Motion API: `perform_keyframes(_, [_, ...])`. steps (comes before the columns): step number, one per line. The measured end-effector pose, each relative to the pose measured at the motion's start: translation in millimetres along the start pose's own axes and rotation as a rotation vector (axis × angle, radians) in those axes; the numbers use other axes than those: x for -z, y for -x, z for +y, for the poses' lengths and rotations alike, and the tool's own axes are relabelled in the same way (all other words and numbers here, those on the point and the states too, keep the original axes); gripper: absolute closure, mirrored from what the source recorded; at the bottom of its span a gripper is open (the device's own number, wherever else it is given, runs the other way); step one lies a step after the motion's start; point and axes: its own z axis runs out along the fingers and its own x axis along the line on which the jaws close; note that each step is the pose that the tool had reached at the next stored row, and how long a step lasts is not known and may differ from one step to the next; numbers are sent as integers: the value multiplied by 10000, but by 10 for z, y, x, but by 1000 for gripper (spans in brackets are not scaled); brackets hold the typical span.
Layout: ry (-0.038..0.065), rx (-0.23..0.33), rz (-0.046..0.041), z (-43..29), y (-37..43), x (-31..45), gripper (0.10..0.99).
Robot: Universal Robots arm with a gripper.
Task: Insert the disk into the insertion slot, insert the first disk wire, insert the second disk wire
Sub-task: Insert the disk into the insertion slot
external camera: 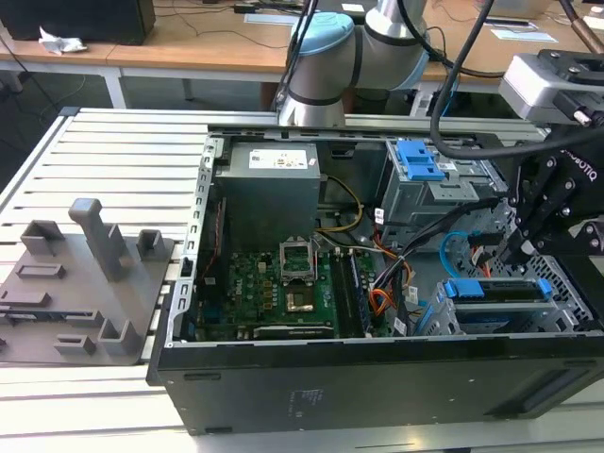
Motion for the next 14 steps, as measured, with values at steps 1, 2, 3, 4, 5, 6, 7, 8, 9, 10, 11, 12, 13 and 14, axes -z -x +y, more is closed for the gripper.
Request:
perform_keyframes(1, [6, 0, 0, -3, 0, -46, 980])
perform_keyframes(2, [11, 0, 0, -6, 0, -82, 980])
perform_keyframes(3, [13, 1, 0, -8, 1, -98, 980])
perform_keyframes(4, [14, 1, 1, -9, 1, -115, 980])
perform_keyframes(5, [17, 1, 1, -13, 1, -131, 980])
perform_keyframes(6, [19, 3, 1, -20, 1, -142, 980])
perform_keyframes(7, [26, 0, 2, -39, 1, -152, 980])
perform_keyframes(8, [30, 1, 3, -53, 1, -158, 980])
perform_keyframes(9, [33, 0, 2, -67, 2, -166, 980])
perform_keyframes(10, [34, -1, 3, -70, 2, -166, 980])
perform_keyframes(11, [34, -1, 2, -71, 2, -167, 980])
perform_keyframes(12, [34, 0, 1, -72, 2, -168, 980])
perform_keyframes(13, [34, 0, 1, -72, 2, -167, 980])
perform_keyframes(14, [34, 0, 1, -72, 2, -168, 980])
